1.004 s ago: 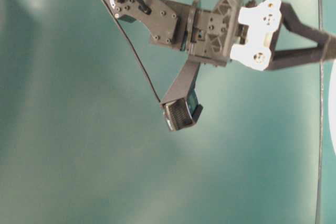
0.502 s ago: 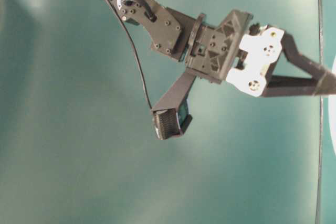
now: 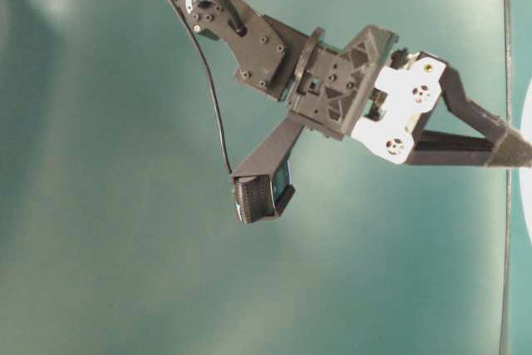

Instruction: Scoop the yellow hexagonal prism block from the bowl with a spoon using the right arm.

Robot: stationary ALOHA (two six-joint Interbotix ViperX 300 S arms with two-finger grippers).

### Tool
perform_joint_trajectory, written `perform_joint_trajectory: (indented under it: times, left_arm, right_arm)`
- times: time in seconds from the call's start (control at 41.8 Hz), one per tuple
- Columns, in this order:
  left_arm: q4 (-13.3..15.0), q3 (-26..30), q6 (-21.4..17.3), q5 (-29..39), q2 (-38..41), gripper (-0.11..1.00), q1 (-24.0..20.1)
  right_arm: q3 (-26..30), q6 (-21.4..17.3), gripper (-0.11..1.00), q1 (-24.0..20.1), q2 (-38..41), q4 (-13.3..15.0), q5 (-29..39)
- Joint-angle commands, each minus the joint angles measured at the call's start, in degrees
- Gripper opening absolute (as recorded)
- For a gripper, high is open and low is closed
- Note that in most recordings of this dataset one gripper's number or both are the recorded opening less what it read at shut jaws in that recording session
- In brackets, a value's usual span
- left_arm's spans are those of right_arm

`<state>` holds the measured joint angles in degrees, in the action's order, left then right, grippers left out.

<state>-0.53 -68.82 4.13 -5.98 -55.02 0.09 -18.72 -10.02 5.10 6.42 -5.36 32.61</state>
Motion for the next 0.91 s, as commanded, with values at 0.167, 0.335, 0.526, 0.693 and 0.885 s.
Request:
perform_joint_trajectory:
  times: [0.167,0.335,0.526,0.693,0.885]
  left_arm:
    - [-0.1,0.4,0.1,-0.3,0.5,0.01,0.1]
    - [-0.1,0.4,0.1,-0.3,0.5,0.01,0.1]
    - [-0.1,0.4,0.1,-0.4,0.5,0.01,0.0]
    - [0.0,0.4,0.1,-0.4,0.5,0.01,0.1]
    - [0.0,0.4,0.1,-0.5,0.5,0.01,0.1]
  right_arm:
    - [-3.7,-0.2,0.23,0.0,-6.7,0.0,-5.8]
    - [-8.7,0.0,0.23,0.0,-12.5,0.1,-14.7]
    - [-15.7,0.3,0.23,0.0,-20.3,0.2,-23.5]
    - [-20.7,0.1,0.23,-0.1,-25.6,0.1,-26.8]
    - [-21.8,0.2,0.23,-0.1,-27.0,0.1,-26.8]
